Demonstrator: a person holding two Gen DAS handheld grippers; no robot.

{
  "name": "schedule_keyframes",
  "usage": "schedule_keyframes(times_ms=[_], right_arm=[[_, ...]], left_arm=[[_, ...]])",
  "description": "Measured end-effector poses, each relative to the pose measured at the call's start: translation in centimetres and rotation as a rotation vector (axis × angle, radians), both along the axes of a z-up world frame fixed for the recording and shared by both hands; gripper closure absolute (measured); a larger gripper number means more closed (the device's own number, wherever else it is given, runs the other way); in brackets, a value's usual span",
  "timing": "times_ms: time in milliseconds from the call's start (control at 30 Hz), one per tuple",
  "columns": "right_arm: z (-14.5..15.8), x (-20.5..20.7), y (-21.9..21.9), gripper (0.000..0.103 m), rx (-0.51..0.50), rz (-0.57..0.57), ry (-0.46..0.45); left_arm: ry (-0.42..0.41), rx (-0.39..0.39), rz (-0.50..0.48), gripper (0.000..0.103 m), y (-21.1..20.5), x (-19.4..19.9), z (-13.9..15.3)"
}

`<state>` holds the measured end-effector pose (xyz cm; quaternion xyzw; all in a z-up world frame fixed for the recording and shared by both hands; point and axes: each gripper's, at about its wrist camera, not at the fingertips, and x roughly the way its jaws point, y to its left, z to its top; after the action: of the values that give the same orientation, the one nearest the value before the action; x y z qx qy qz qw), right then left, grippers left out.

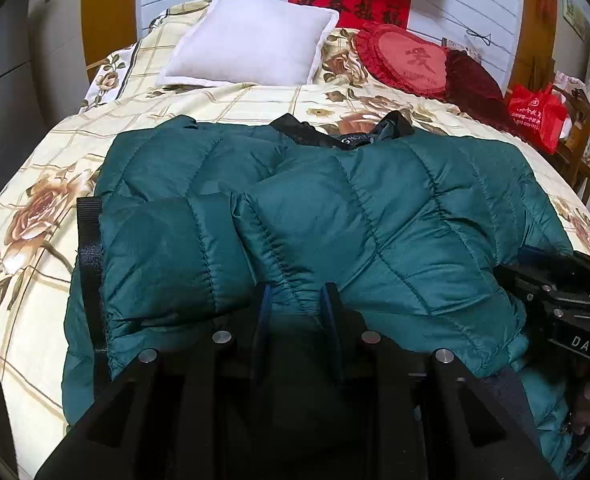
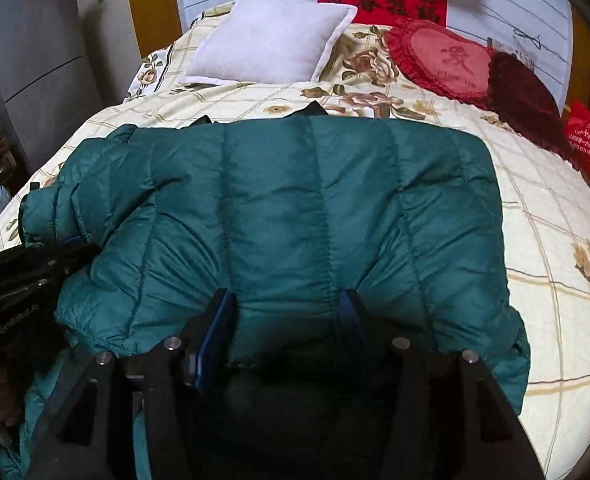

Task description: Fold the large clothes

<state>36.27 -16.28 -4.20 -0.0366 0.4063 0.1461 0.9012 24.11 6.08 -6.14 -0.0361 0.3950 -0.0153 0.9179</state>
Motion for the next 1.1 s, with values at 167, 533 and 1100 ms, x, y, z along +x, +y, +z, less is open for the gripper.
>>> schedule_keyframes(times_ms=[167,533,1100], right_arm=[[0.0,-0.3,0.2,0.045,-0.003,-0.007,-0.011],[0.0,-0.7,0.4,0.045,-0.005,-0.009,-0.018],[0.0,-0.8,0.4,0.045,-0.006,-0.013,-0.02]], left_arm=[[-0.011,-0.004,-0.008,0.088,0.2,-0.5,0.3],[-0.026,-0.052,-0.01,0.088,0.7,-0.3,0.1],[-0.02,-0.032,-0.013,0.087,0.6,-0.1,-0.1]])
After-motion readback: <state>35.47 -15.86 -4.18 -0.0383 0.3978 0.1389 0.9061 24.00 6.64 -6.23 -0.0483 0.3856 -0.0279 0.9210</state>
